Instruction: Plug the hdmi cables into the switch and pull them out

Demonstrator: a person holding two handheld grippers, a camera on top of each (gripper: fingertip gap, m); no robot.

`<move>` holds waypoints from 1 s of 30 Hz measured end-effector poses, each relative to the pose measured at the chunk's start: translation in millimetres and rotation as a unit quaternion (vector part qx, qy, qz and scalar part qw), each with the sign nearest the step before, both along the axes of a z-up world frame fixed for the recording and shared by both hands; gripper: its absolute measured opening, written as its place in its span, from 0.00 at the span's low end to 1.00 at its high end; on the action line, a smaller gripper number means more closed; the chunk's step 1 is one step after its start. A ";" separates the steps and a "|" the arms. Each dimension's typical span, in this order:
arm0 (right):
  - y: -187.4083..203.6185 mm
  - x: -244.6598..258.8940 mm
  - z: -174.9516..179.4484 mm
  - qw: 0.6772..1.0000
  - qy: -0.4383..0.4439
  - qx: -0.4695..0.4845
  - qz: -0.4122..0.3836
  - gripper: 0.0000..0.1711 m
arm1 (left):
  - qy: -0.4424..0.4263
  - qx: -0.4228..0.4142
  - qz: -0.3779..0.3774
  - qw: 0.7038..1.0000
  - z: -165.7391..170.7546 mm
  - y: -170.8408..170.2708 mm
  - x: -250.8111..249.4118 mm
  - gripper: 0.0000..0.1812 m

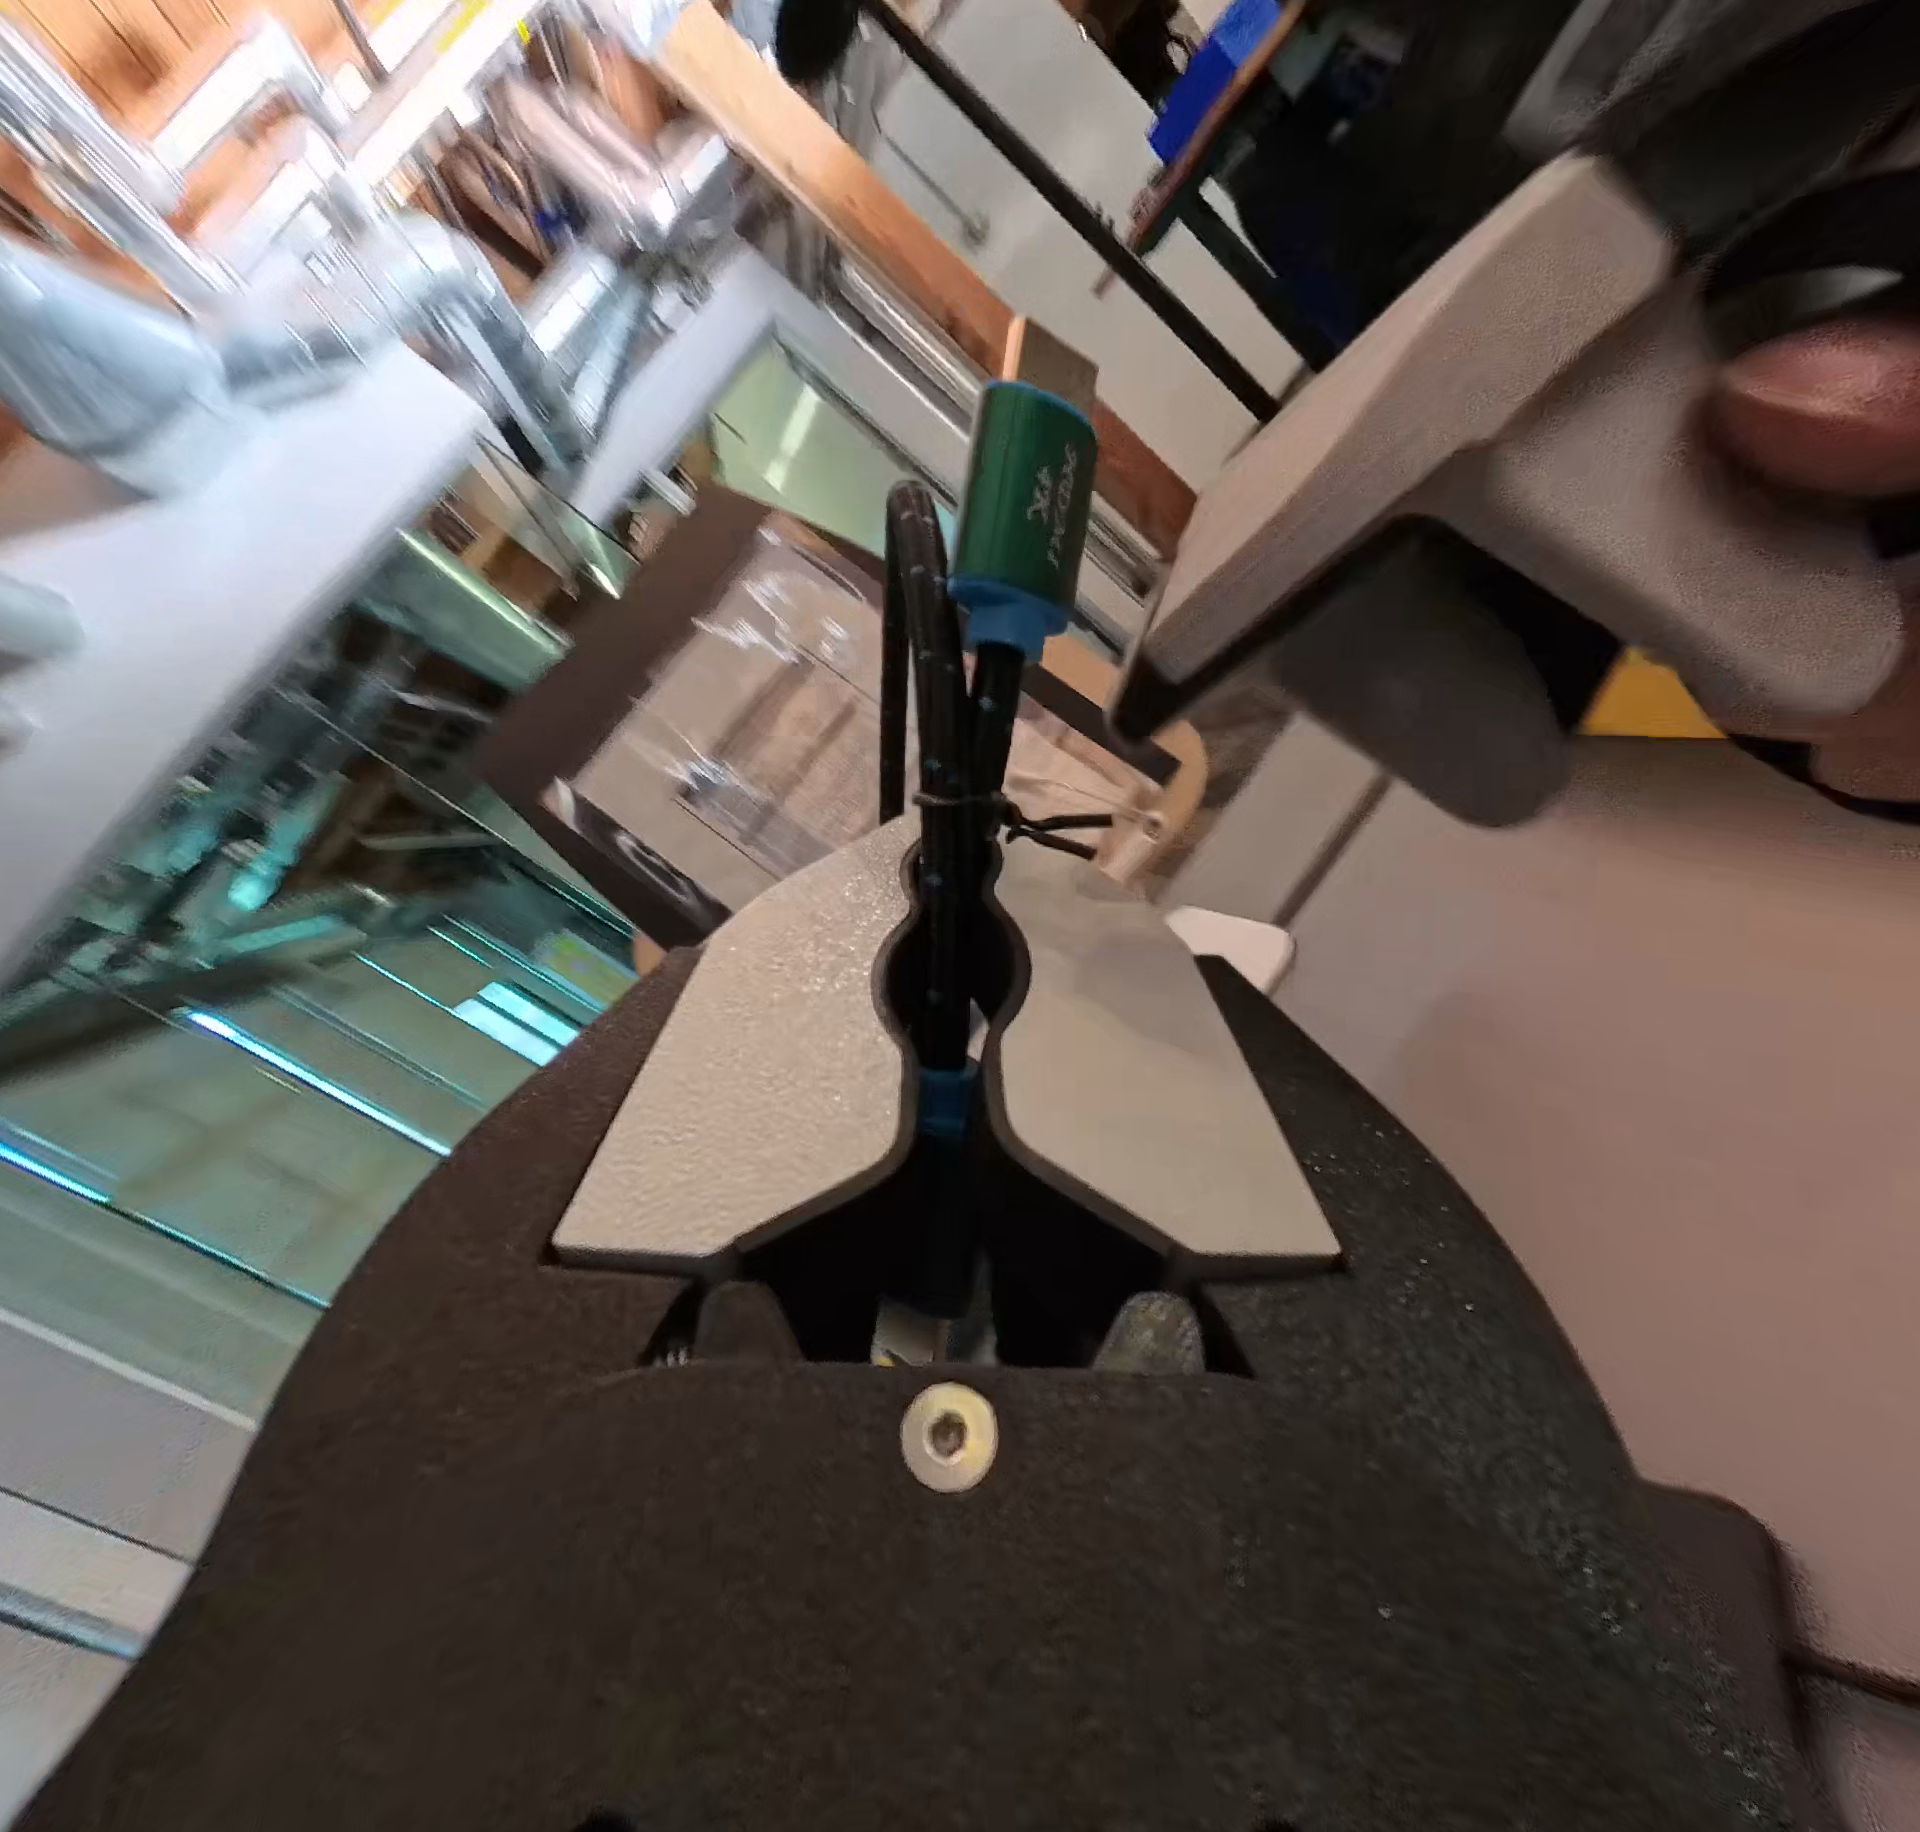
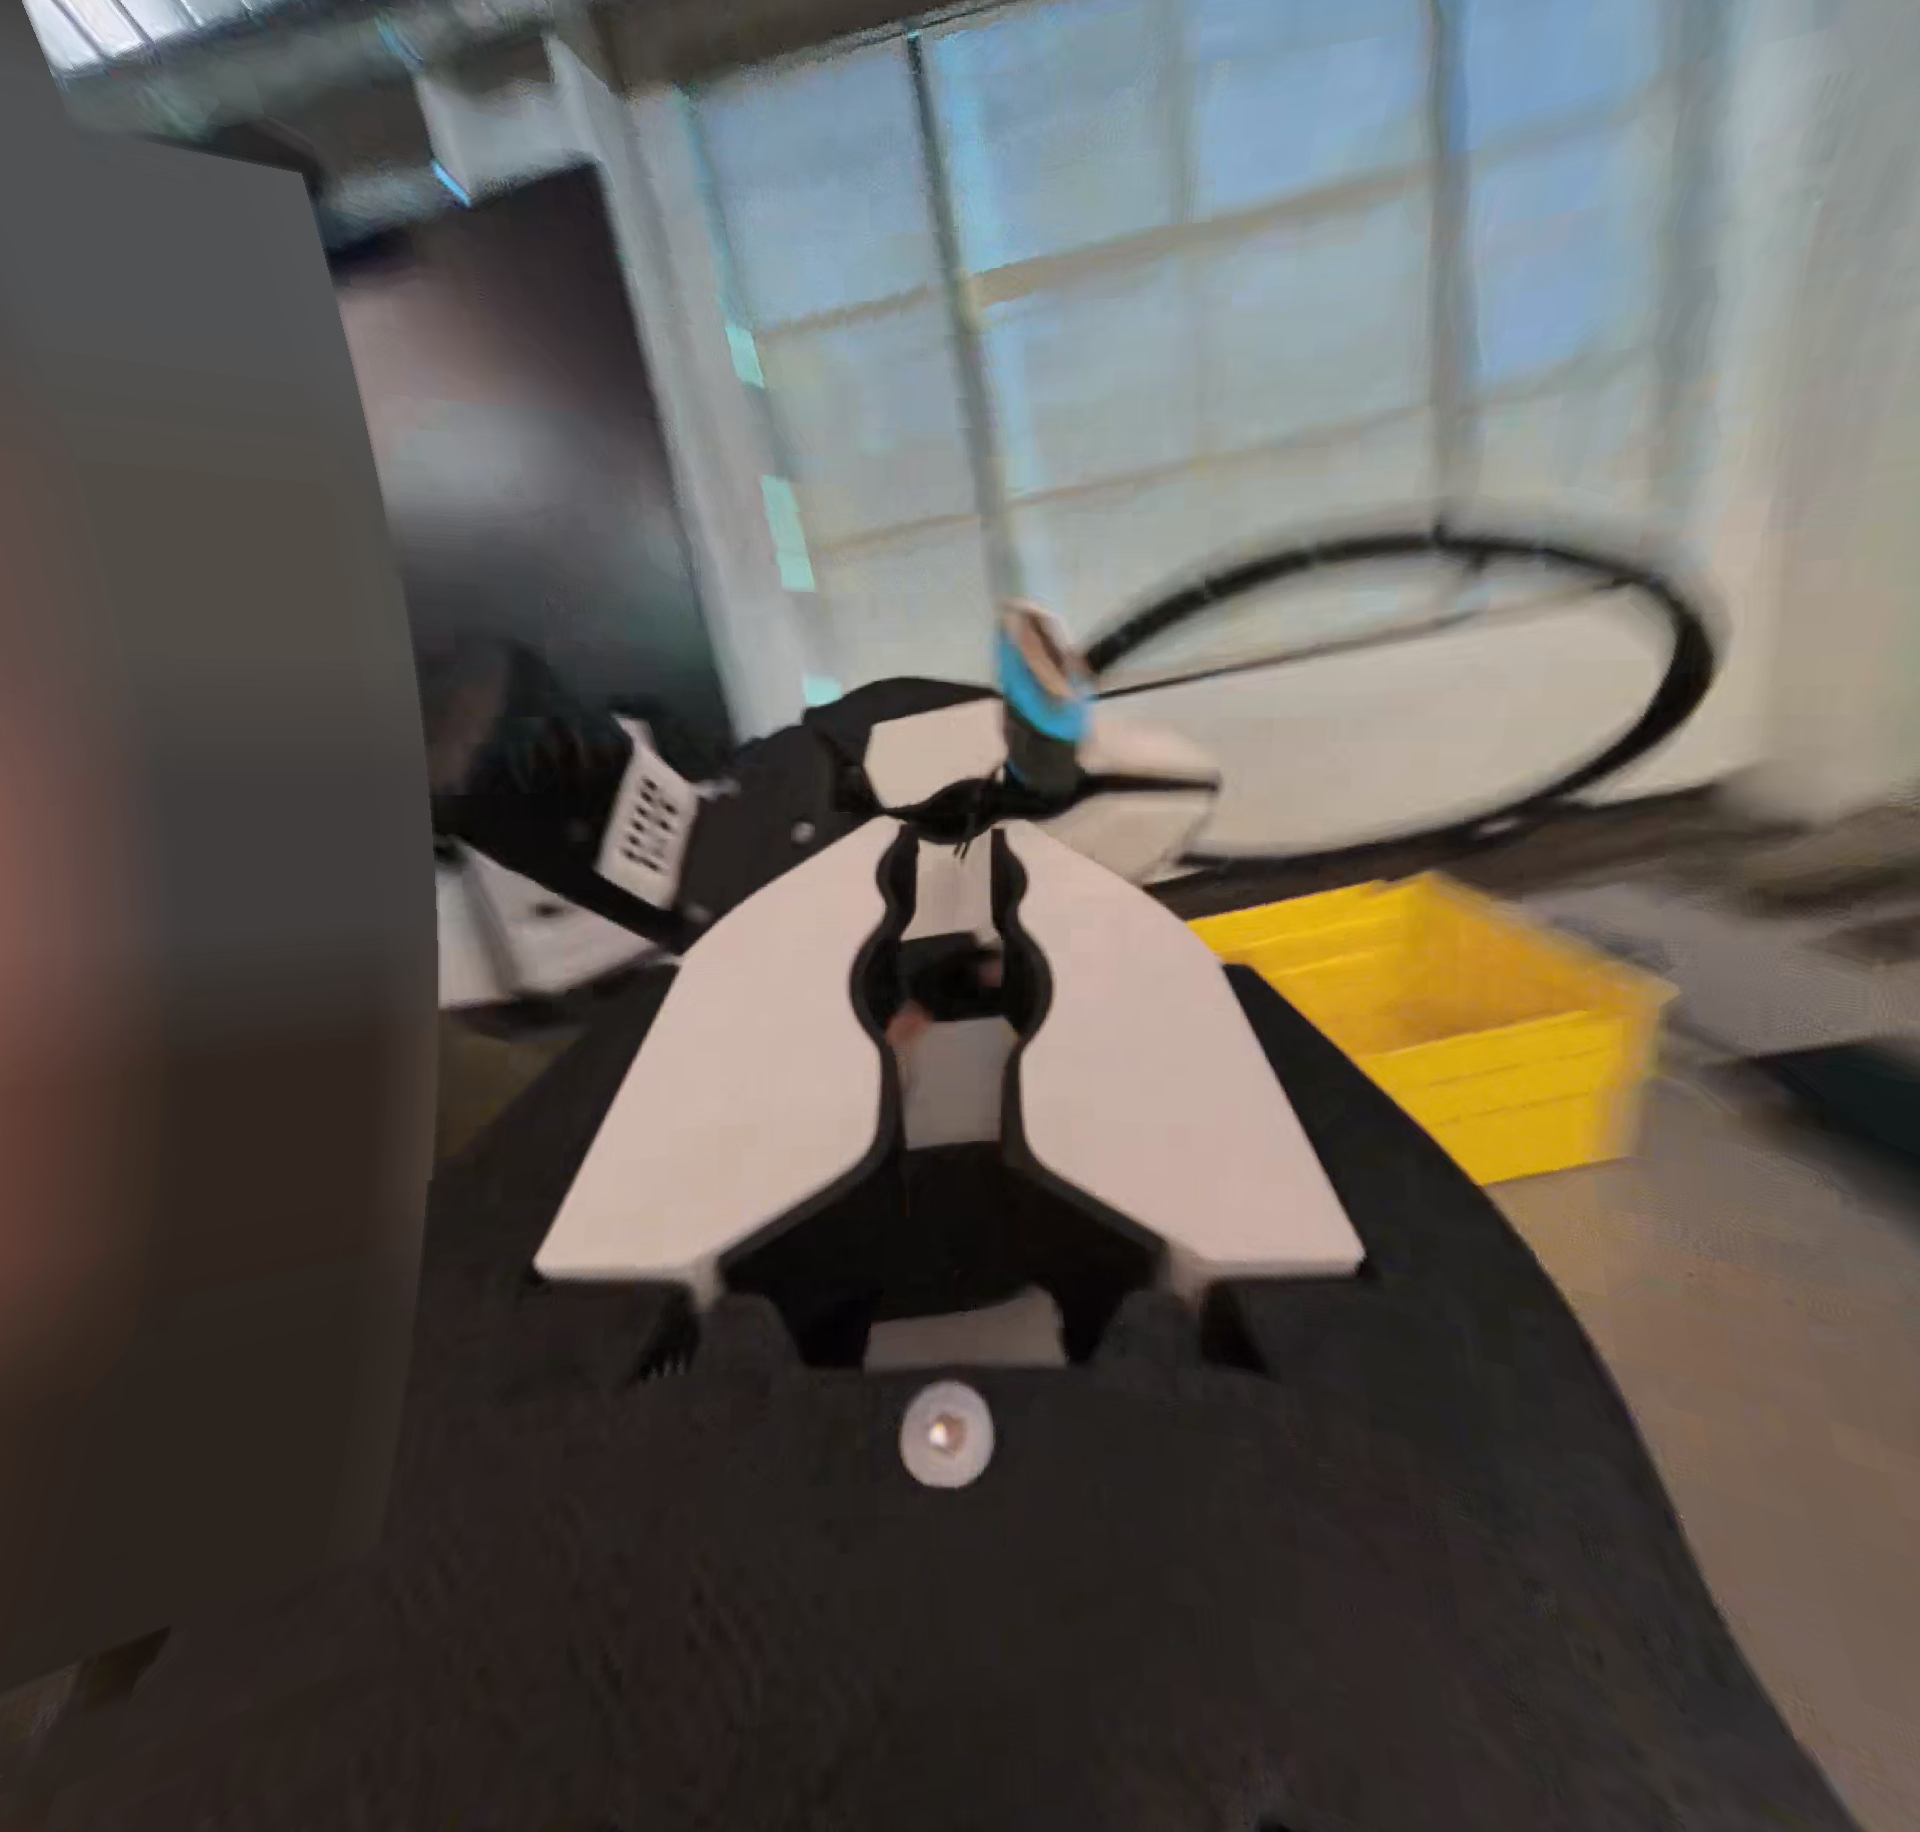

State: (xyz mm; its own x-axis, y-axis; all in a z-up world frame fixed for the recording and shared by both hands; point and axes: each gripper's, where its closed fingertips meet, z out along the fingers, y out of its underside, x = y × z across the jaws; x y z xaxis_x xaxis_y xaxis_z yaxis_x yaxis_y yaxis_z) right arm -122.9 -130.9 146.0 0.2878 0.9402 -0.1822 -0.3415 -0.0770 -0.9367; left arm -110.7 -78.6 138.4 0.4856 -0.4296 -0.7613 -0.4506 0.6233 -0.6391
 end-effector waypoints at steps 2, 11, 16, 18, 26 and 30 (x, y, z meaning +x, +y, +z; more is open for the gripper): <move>-6.7 2.2 6.0 0.976 -0.072 0.154 -0.139 0.07 | 0.011 -0.064 -0.006 0.998 -11.2 2.9 2.2 0.01; 15.0 -14.0 -20.9 0.776 -0.310 0.341 -0.430 0.11 | 0.045 -0.162 0.015 0.986 -38.5 9.9 5.4 0.01; 26.5 -3.1 -24.2 0.750 -0.334 0.319 -0.474 0.10 | 0.063 -0.153 0.035 0.986 -45.6 11.5 7.8 0.01; 30.5 0.4 -26.2 0.760 -0.334 0.299 -0.471 0.08 | 0.062 -0.159 0.029 0.985 -46.4 10.3 8.9 0.01; 27.4 -3.1 -29.0 0.788 -0.328 0.294 -0.431 0.03 | 0.065 -0.166 0.016 0.984 -46.9 7.7 9.7 0.01; 26.6 -2.2 -28.5 0.868 -0.277 0.213 -0.353 0.02 | 0.064 -0.167 0.004 0.984 -46.3 6.6 10.7 0.01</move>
